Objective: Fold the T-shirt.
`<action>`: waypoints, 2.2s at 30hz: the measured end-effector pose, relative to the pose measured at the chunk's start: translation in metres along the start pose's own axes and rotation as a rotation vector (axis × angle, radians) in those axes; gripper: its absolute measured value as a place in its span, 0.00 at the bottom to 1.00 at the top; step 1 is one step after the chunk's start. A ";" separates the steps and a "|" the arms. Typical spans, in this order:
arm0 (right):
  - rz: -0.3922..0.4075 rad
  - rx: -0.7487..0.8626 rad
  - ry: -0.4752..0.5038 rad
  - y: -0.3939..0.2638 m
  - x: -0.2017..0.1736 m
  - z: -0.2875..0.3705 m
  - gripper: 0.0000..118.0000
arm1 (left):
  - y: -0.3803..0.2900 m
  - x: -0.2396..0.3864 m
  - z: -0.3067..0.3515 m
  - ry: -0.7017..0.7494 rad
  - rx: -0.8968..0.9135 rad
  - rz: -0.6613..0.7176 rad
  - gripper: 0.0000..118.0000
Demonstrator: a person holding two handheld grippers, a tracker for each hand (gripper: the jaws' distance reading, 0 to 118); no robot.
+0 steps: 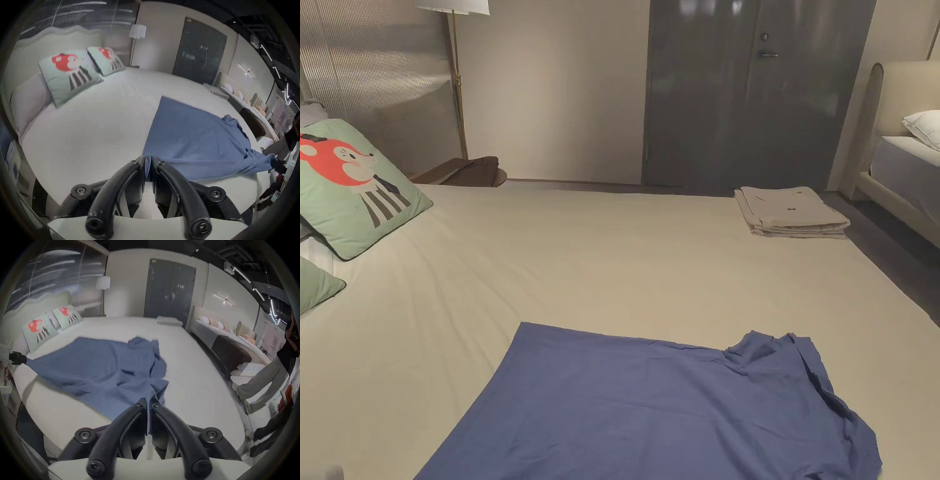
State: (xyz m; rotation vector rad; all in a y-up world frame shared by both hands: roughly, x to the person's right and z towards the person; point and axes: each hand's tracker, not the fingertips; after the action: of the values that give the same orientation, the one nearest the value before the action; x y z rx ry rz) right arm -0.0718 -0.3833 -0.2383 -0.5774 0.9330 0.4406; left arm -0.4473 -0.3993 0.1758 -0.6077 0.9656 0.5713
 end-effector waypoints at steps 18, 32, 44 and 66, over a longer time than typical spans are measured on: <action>0.027 -0.278 -0.063 -0.085 0.013 -0.027 0.01 | -0.063 -0.014 -0.007 0.088 -0.232 -0.090 0.03; -0.183 0.175 -0.117 -0.049 0.002 0.034 0.68 | -0.037 0.018 0.053 -0.005 0.241 -0.114 0.87; -0.257 0.535 -0.164 0.035 -0.039 0.047 0.07 | 0.006 0.079 0.100 -0.022 0.667 -0.095 0.07; -0.243 0.429 -0.135 0.014 -0.045 0.023 0.00 | -0.053 -0.024 0.018 -0.037 -0.062 -0.046 0.91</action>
State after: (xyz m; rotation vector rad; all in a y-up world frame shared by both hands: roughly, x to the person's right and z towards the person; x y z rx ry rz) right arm -0.0898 -0.3623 -0.1934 -0.2597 0.7852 0.0537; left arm -0.4113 -0.4279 0.2165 -0.6705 0.8996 0.5714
